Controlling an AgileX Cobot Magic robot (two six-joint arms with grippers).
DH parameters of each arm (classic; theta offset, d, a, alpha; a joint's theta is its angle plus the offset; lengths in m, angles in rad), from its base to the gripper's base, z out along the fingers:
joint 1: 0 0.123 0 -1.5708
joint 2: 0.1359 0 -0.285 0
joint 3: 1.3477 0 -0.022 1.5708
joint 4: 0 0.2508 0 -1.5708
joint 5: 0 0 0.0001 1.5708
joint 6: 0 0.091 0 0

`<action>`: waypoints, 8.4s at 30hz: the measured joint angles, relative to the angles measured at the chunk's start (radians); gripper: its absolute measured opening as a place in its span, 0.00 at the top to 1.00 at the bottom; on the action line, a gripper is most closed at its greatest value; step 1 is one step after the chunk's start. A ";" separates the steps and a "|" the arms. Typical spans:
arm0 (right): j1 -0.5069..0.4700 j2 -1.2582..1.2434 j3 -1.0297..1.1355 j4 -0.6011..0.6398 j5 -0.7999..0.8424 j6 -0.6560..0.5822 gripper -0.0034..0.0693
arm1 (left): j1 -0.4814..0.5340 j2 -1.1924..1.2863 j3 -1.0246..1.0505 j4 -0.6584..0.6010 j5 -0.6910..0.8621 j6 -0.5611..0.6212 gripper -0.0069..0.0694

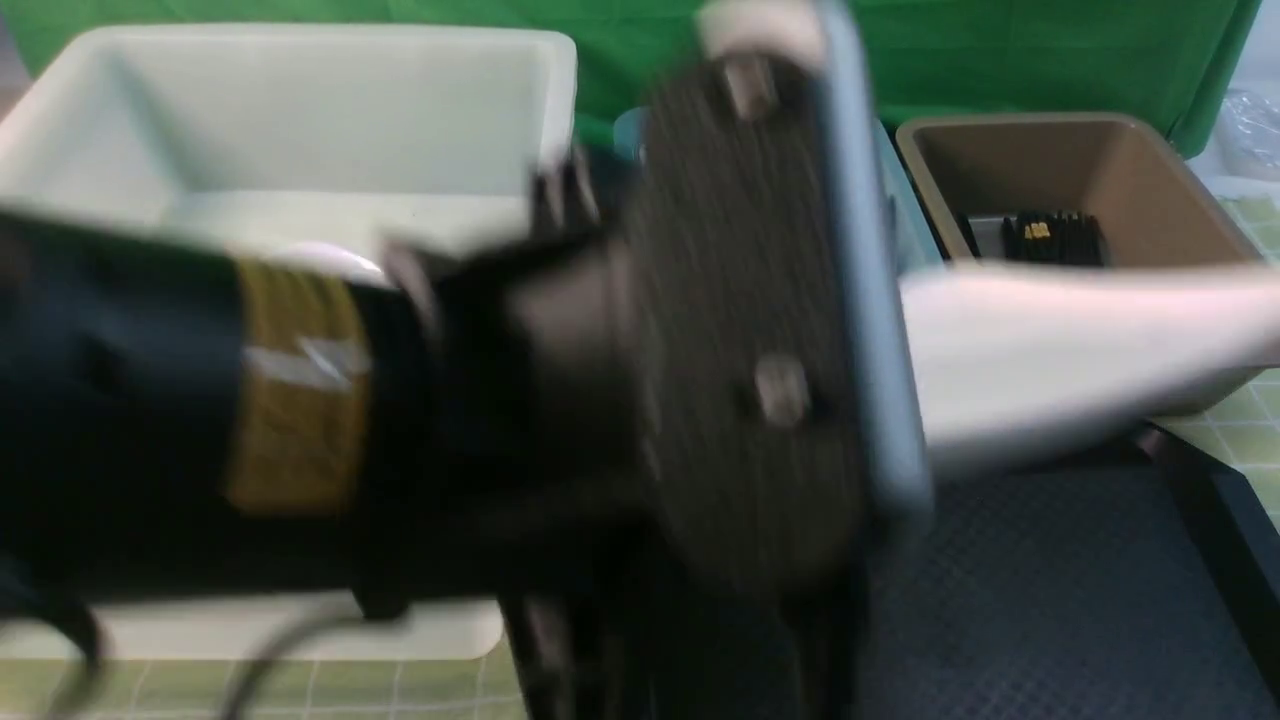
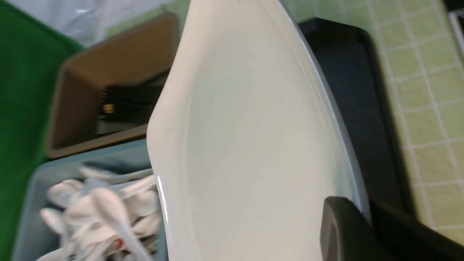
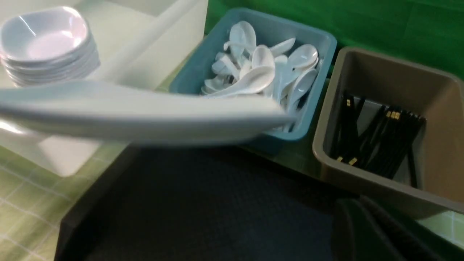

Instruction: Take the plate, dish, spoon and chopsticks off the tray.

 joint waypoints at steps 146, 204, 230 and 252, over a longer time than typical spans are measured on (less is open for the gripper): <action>0.000 0.062 0.000 0.237 -0.002 -0.127 0.83 | 0.899 -0.783 0.756 -0.823 -0.437 0.319 0.88; -0.847 -0.514 1.002 0.542 -0.675 -0.499 0.90 | 0.899 -0.785 0.761 -0.539 -0.432 0.337 0.88; -0.847 -0.514 1.002 0.542 -0.674 -0.494 0.81 | 1.133 -0.956 0.995 -0.207 -0.678 -0.371 0.88; -0.847 -0.515 1.002 0.542 -0.675 -0.494 0.74 | 1.233 -1.120 1.241 -0.221 -0.529 -0.399 0.88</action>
